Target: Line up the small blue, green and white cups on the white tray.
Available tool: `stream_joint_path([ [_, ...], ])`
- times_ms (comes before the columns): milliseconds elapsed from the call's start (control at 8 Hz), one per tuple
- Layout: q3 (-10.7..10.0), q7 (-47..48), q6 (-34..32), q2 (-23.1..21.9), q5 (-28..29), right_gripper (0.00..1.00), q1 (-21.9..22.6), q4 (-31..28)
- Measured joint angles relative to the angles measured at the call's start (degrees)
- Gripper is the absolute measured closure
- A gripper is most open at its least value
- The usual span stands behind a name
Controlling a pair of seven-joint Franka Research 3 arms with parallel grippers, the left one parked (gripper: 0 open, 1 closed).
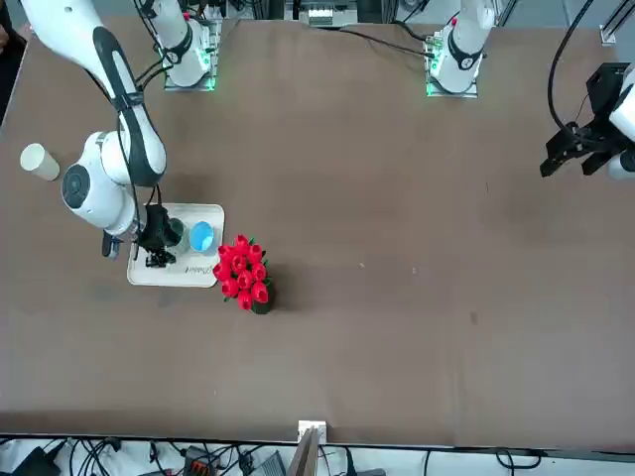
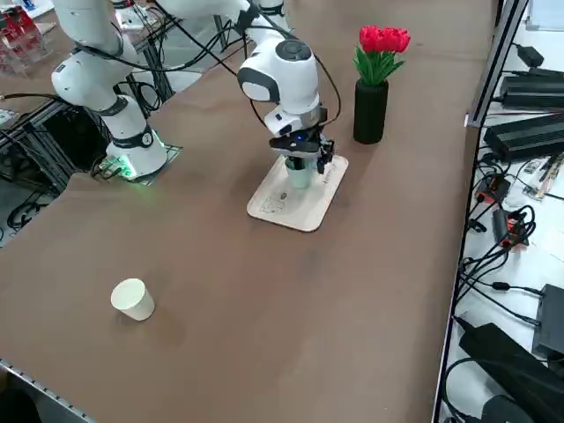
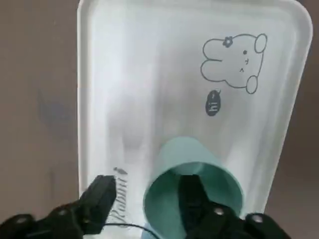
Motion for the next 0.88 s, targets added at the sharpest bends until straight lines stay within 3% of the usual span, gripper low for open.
stream_joint_path([
  [125, -0.03, 0.05, -0.32, -0.76, 0.0, 0.01, 0.0, 0.76],
  [500, -1.21, 0.42, -12.04, -4.35, -0.01, 0.0, -0.15, 7.63],
  [875, -7.87, -2.43, -26.26, -6.31, -0.29, 0.0, -3.58, 14.33],
])
